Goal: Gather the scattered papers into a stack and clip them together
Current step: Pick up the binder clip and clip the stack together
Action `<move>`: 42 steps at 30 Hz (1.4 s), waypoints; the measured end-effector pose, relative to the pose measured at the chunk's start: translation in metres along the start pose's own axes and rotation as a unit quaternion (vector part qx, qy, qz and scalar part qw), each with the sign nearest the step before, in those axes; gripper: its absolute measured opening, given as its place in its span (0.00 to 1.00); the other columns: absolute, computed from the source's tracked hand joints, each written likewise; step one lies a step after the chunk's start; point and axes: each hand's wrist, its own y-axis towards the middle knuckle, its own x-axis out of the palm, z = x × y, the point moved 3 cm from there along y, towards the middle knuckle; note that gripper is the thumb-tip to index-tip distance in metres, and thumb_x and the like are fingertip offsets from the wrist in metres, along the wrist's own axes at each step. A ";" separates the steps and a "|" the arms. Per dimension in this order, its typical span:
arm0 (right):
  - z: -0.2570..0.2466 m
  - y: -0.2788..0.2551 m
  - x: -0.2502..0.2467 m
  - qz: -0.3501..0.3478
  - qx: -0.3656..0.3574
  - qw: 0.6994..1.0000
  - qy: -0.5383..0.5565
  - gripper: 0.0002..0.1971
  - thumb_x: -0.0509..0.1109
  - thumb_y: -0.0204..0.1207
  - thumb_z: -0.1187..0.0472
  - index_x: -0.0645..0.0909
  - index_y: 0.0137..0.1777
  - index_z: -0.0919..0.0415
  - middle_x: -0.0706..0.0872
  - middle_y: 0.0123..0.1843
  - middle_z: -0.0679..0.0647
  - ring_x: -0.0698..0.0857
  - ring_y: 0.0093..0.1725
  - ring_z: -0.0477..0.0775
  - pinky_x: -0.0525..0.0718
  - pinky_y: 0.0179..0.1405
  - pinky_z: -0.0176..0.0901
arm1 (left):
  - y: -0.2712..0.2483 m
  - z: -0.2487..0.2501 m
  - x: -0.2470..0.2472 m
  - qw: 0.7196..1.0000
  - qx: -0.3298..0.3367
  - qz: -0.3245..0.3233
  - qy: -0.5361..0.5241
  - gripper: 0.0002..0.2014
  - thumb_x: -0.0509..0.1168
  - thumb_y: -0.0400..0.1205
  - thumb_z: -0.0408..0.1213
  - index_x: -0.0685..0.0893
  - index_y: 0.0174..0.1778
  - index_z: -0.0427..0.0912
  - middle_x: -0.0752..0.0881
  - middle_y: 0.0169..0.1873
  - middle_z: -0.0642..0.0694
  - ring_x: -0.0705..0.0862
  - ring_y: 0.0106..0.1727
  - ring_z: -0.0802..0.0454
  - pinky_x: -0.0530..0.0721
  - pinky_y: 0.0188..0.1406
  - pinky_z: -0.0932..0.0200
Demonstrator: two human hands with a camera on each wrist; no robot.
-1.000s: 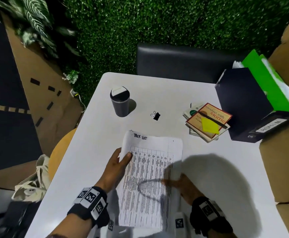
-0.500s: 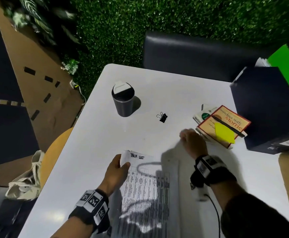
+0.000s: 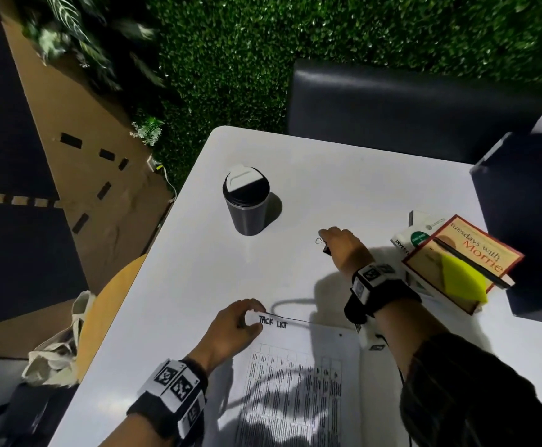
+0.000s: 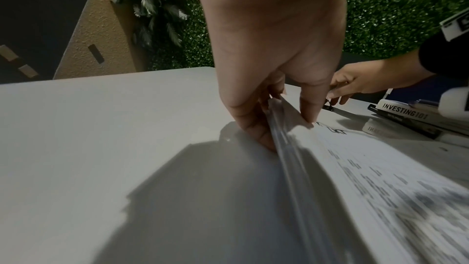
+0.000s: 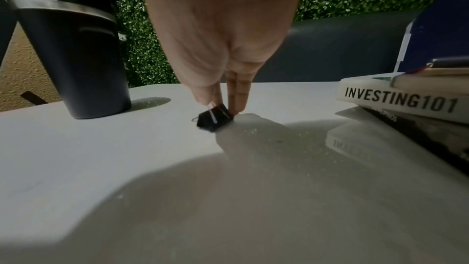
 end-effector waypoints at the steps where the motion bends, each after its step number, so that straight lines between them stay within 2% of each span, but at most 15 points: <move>1: 0.002 -0.001 -0.001 0.000 -0.005 1.000 0.000 0.17 0.58 0.76 0.73 0.76 0.64 0.66 0.80 0.61 0.65 0.79 0.59 0.64 0.77 0.55 0.51 | 0.002 0.000 0.000 1.000 -0.003 -0.004 0.008 0.12 0.66 0.76 0.32 0.85 0.50 0.54 0.79 0.22 0.60 0.68 0.17 0.63 0.68 0.28 0.63; 3: 0.005 -0.005 -0.003 0.004 -0.030 1.000 0.005 0.13 0.62 0.74 0.74 0.80 0.58 0.69 0.84 0.54 0.68 0.84 0.54 0.67 0.80 0.51 0.52 | 0.007 -0.001 0.000 0.999 -0.005 -0.016 0.038 0.15 0.66 0.73 0.37 0.86 0.49 0.62 0.84 0.30 0.57 0.72 0.21 0.64 0.72 0.33 0.61; 5: 0.008 -0.015 -0.003 -0.015 -0.046 0.999 0.005 0.06 0.72 0.67 0.75 0.85 0.44 0.70 0.86 0.39 0.67 0.88 0.38 0.67 0.85 0.36 0.49 | 0.011 0.000 0.000 0.998 -0.008 -0.026 0.065 0.17 0.64 0.70 0.41 0.84 0.47 0.73 0.87 0.41 0.51 0.75 0.25 0.66 0.74 0.38 0.60; 7: 0.014 -0.025 0.002 -0.030 -0.072 0.997 0.015 0.09 0.80 0.56 0.73 0.84 0.33 0.66 0.85 0.28 0.61 0.86 0.27 0.62 0.83 0.24 0.41 | 0.015 0.001 0.000 0.997 -0.018 -0.029 0.072 0.18 0.64 0.69 0.43 0.83 0.42 0.79 0.88 0.42 0.51 0.76 0.25 0.68 0.75 0.39 0.60; 9: 0.012 -0.040 -0.001 -0.039 -0.064 0.996 0.045 0.04 0.70 0.67 0.66 0.83 0.36 0.68 0.86 0.35 0.64 0.86 0.36 0.66 0.82 0.33 0.48 | 0.016 0.002 0.000 0.997 -0.034 -0.030 0.067 0.16 0.65 0.67 0.44 0.84 0.40 0.76 0.87 0.36 0.56 0.75 0.23 0.68 0.75 0.39 0.60; 12: 0.007 -0.064 -0.001 0.023 0.016 0.987 0.160 0.19 0.53 0.70 0.56 0.82 0.36 0.70 0.85 0.43 0.67 0.85 0.42 0.68 0.80 0.40 0.51 | 0.016 0.004 0.001 0.994 -0.061 -0.052 0.067 0.10 0.67 0.67 0.46 0.87 0.41 0.66 0.80 0.18 0.63 0.74 0.22 0.65 0.73 0.37 0.60; 14: -0.007 -0.087 0.003 0.055 0.022 0.979 0.197 0.24 0.50 0.74 0.52 0.81 0.36 0.69 0.84 0.47 0.66 0.84 0.44 0.65 0.80 0.41 0.47 | 0.018 0.009 0.001 0.992 -0.069 -0.067 0.087 0.10 0.69 0.67 0.49 0.86 0.44 0.65 0.79 0.16 0.64 0.78 0.26 0.60 0.76 0.40 0.59; 16: -0.024 -0.111 0.013 0.057 0.002 0.977 0.204 0.22 0.53 0.80 0.53 0.82 0.39 0.67 0.84 0.58 0.67 0.86 0.53 0.64 0.83 0.49 0.47 | 0.020 0.016 0.003 0.986 -0.065 -0.079 0.131 0.10 0.69 0.68 0.48 0.86 0.44 0.64 0.82 0.20 0.64 0.81 0.30 0.57 0.80 0.45 0.56; 19: -0.042 -0.139 0.030 0.061 -0.028 0.984 0.168 0.24 0.47 0.77 0.53 0.82 0.47 0.65 0.77 0.72 0.64 0.87 0.55 0.62 0.86 0.50 0.49 | 0.021 0.025 0.007 0.984 -0.052 -0.095 0.143 0.09 0.66 0.66 0.39 0.86 0.35 0.60 0.81 0.19 0.62 0.79 0.29 0.54 0.83 0.43 0.55; 22: -0.052 -0.153 0.041 0.048 -0.077 0.991 0.100 0.13 0.55 0.76 0.62 0.82 0.43 0.62 0.81 0.68 0.64 0.87 0.60 0.59 0.88 0.43 0.43 | 0.023 0.027 0.013 0.986 -0.044 -0.095 0.130 0.12 0.63 0.63 0.33 0.85 0.30 0.57 0.80 0.18 0.59 0.76 0.26 0.53 0.78 0.37 0.55; 25: -0.049 -0.157 0.047 0.036 -0.086 0.986 0.135 0.06 0.66 0.77 0.62 0.84 0.48 0.61 0.83 0.65 0.62 0.85 0.62 0.61 0.86 0.52 0.46 | 0.022 0.028 0.018 0.987 -0.047 -0.093 0.125 0.12 0.63 0.65 0.29 0.86 0.30 0.52 0.78 0.15 0.58 0.74 0.24 0.53 0.74 0.35 0.58; 28: -0.042 -0.156 0.045 0.034 -0.085 0.985 0.148 0.10 0.67 0.78 0.55 0.84 0.52 0.59 0.82 0.65 0.57 0.85 0.58 0.57 0.85 0.56 0.46 | 0.023 0.029 0.020 0.982 -0.053 -0.088 0.158 0.12 0.64 0.68 0.30 0.85 0.29 0.55 0.79 0.16 0.60 0.77 0.26 0.54 0.75 0.35 0.62; 32: -0.041 -0.150 0.041 0.022 -0.088 0.986 0.141 0.13 0.70 0.76 0.52 0.79 0.51 0.61 0.87 0.50 0.58 0.87 0.46 0.59 0.83 0.44 0.44 | 0.023 0.032 0.021 0.973 -0.065 -0.087 0.204 0.09 0.65 0.66 0.35 0.84 0.31 0.56 0.84 0.24 0.57 0.81 0.32 0.54 0.78 0.38 0.61; 37: -0.037 -0.140 0.031 -0.029 -0.046 0.974 0.220 0.27 0.73 0.73 0.53 0.71 0.69 0.62 0.87 0.59 0.61 0.88 0.52 0.60 0.83 0.52 0.45 | 0.024 0.035 0.024 0.966 -0.061 -0.100 0.232 0.01 0.67 0.68 0.43 0.81 0.31 0.55 0.84 0.28 0.57 0.83 0.37 0.53 0.77 0.40 0.60; 42: -0.037 -0.131 0.031 -0.036 -0.044 0.986 0.153 0.20 0.69 0.76 0.48 0.78 0.59 0.64 0.87 0.51 0.65 0.85 0.52 0.63 0.81 0.51 0.49 | 0.024 0.036 0.027 0.956 -0.065 -0.089 0.271 0.15 0.62 0.64 0.53 0.81 0.42 0.50 0.90 0.39 0.55 0.85 0.46 0.53 0.75 0.53 0.54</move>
